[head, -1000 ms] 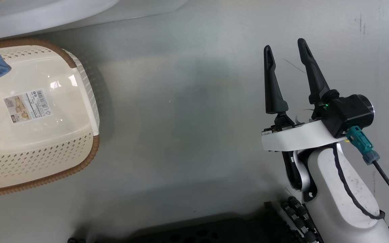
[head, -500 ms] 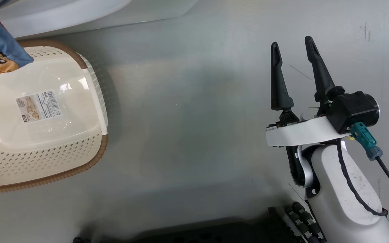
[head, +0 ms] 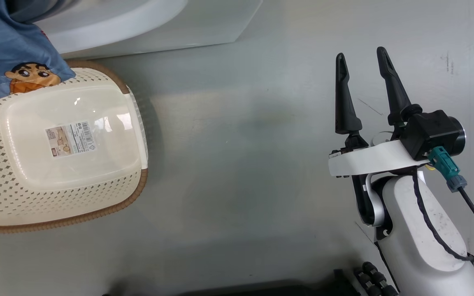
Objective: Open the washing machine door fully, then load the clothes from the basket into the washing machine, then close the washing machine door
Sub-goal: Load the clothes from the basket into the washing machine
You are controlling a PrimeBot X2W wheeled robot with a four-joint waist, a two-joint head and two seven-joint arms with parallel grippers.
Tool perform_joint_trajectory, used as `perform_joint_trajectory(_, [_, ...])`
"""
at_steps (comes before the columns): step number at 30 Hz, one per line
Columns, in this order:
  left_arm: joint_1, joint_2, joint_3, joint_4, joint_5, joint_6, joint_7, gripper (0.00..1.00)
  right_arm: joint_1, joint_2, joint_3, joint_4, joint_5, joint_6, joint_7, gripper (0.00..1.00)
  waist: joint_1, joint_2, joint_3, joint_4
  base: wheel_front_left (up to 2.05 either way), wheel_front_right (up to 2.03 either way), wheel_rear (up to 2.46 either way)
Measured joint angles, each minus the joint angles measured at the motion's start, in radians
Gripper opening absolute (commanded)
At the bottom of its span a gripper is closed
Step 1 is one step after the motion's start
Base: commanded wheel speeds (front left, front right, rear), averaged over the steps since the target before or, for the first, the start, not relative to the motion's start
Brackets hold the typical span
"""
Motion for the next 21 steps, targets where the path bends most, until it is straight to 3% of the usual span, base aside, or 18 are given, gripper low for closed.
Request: perform_joint_trajectory(21, [0.106, -0.018, 0.022, -0.092, -0.01, 0.0, -0.005, 1.0, 0.001, -0.001, -0.016, 0.011, -0.019, 0.0, 0.0, 1.0, 0.0, 0.0, -0.074, 0.055, 0.0, 0.0, 0.0])
